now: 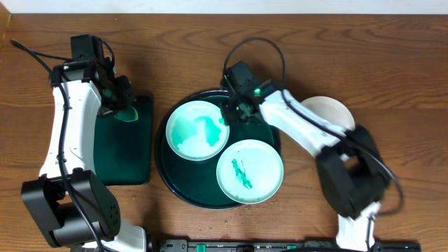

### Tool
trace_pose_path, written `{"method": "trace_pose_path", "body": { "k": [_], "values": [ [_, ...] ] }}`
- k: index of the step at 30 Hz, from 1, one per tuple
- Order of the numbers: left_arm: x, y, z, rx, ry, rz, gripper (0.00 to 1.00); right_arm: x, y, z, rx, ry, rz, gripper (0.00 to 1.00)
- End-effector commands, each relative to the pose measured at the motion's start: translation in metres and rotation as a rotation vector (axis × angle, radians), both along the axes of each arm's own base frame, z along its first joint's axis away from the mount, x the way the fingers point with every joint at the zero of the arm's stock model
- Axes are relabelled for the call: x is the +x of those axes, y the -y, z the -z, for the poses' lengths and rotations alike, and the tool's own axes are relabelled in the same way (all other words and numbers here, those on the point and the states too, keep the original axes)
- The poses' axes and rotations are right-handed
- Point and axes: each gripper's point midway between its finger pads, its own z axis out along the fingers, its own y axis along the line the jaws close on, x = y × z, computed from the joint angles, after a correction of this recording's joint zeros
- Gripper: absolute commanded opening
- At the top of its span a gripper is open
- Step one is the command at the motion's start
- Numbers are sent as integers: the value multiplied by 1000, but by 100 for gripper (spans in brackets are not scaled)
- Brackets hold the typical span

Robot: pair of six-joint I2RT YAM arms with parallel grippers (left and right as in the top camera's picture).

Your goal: Clean dirty plates on tray and stack at the side

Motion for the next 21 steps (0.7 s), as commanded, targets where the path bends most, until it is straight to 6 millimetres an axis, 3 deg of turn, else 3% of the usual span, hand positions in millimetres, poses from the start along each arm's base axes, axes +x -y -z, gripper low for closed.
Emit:
{"method": "trace_pose_path", "body": {
  "k": [1, 5, 8, 13, 16, 21],
  "values": [
    [-1, -4, 1, 14, -9, -14, 7, 18, 17, -77, -105, 281, 4, 1],
    [-1, -4, 1, 14, -9, -14, 8, 12, 22, -115, -201, 431, 10, 1],
    [-1, -4, 1, 14, -9, -14, 8, 6, 14, -119, -193, 441, 1, 1],
    [-2, -4, 2, 13, -13, -14, 7, 0, 0, -92, -77, 291, 9, 1],
    [-2, -4, 2, 12, -14, -13, 7, -3, -5, -69, 6, 162, 2, 15],
    [-2, -4, 3, 13, -16, -14, 7, -10, -12, -28, 140, -61, -43, 21]
  ]
}}
